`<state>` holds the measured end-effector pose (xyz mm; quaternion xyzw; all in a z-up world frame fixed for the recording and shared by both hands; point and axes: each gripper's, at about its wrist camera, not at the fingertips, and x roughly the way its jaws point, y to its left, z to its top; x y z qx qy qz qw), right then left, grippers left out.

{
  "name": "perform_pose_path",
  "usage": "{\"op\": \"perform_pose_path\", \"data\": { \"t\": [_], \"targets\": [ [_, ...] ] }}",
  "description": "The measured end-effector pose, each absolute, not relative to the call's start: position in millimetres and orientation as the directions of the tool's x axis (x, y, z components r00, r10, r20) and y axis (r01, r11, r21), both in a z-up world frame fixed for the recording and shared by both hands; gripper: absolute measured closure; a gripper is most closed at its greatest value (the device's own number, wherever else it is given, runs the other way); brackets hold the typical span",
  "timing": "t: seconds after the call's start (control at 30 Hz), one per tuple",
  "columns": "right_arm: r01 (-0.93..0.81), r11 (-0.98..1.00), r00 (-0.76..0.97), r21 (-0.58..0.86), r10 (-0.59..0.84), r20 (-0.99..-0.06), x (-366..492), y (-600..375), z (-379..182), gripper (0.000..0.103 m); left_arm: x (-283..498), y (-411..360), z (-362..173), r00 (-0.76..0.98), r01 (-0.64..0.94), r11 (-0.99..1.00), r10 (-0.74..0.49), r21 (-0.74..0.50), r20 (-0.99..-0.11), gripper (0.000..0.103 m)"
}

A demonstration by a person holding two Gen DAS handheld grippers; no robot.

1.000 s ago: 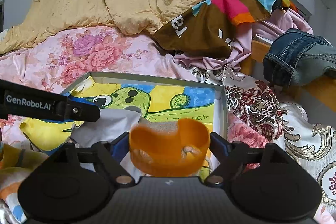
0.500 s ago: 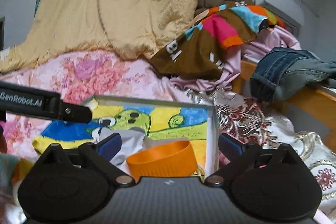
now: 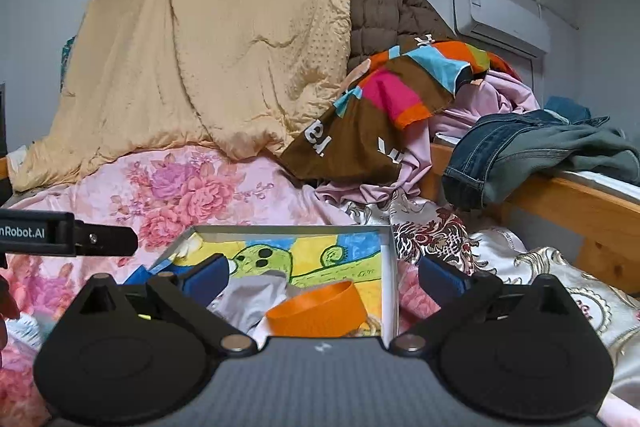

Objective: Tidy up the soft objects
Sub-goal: 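Open the right tool to drop the cup while the left tool releases the sock in the tray, then move both tools back over the remaining pile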

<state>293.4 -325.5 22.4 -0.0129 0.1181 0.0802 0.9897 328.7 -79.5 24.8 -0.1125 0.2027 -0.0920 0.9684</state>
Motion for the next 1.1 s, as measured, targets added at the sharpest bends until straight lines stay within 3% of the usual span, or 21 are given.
{"op": "perform_pose_path", "data": {
  "t": [0.57, 1.1],
  "targets": [
    [-0.221, 0.974, 0.955, -0.056, 0.205, -0.215, 208, -291, 29, 0.000, 237, -58, 26, 0.918, 0.146, 0.973, -0.201, -0.180, -0.343, 0.001],
    [-0.239, 0.971, 0.941, -0.026, 0.225, -0.252, 153, -280, 21, 0.000, 165, -35, 11, 0.905, 0.169, 0.980, -0.196, -0.104, -0.378, 0.001]
  ]
}}
